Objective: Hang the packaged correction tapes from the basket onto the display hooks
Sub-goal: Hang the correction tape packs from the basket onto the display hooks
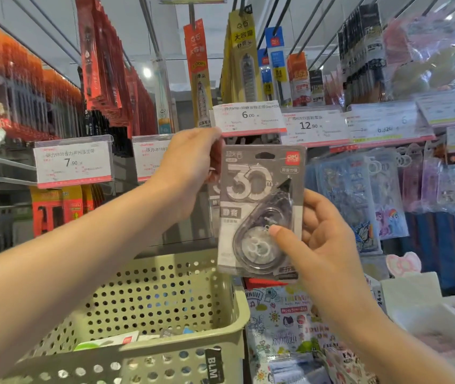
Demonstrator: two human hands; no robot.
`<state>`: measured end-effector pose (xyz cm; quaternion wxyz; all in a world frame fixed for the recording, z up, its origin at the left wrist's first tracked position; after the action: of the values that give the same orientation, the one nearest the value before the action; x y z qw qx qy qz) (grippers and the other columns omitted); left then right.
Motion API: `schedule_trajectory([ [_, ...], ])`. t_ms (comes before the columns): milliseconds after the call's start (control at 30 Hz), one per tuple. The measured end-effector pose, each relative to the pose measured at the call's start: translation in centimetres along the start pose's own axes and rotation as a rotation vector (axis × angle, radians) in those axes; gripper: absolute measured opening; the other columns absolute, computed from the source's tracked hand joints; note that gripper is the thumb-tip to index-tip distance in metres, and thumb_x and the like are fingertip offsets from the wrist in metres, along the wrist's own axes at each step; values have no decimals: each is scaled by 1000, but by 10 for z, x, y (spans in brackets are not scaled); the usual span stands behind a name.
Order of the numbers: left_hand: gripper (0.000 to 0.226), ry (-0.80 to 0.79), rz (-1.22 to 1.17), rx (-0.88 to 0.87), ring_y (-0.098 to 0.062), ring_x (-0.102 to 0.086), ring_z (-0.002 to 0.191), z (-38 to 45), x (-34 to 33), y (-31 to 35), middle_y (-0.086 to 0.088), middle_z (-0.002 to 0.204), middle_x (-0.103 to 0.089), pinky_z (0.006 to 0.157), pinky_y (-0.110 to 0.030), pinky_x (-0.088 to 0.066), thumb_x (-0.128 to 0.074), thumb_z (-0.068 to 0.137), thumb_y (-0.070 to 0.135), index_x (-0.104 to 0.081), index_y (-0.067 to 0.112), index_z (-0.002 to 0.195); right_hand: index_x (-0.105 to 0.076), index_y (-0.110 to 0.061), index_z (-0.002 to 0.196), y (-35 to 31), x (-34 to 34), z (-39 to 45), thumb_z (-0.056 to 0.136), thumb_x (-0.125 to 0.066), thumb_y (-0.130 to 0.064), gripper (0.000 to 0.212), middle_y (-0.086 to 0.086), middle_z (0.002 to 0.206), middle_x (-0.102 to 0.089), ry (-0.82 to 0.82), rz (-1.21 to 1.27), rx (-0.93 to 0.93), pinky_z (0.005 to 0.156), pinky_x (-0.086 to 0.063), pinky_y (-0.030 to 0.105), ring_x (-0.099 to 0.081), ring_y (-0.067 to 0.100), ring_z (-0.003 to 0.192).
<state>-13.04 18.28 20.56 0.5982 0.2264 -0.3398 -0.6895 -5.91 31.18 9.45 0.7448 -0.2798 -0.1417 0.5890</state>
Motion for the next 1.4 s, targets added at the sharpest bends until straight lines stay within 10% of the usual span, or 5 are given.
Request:
schedule_trajectory([
  [367,38,-80,182,-31,-14,-33,41,5,8,9,0,48,-42,42,-21,-25,-43,94,15,-44,12,56,-57,-21,114,18,3,19,88,-52,4,37,-5,92,-76,-79,131,-157,56,-53,14,-71,7,75],
  [900,38,-131,149,2,-13,-30,38,5,9,10,1,44,-40,38,-19,-20,-42,95,16,-45,11,57,-45,-21,132,25,0,47,89,-51,1,48,-5,108,-70,-123,87,-32,77,-52,16,-67,6,97],
  [1400,34,-110,163,18,-13,-31,36,2,8,11,0,43,-42,39,-21,-20,-42,93,13,-46,11,59,-53,-32,99,32,-2,59,91,-50,0,34,-24,75,-72,-177,48,-104,60,-47,6,-67,-9,73],
])
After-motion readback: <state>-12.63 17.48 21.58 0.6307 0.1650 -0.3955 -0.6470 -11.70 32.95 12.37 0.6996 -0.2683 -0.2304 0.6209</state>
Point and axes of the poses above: each hand's wrist, its own z-axis towards the middle knuckle, its own x-axis out of the back of the hand, y = z × x, the point moved 5 cm from there along z, towards the middle knuckle
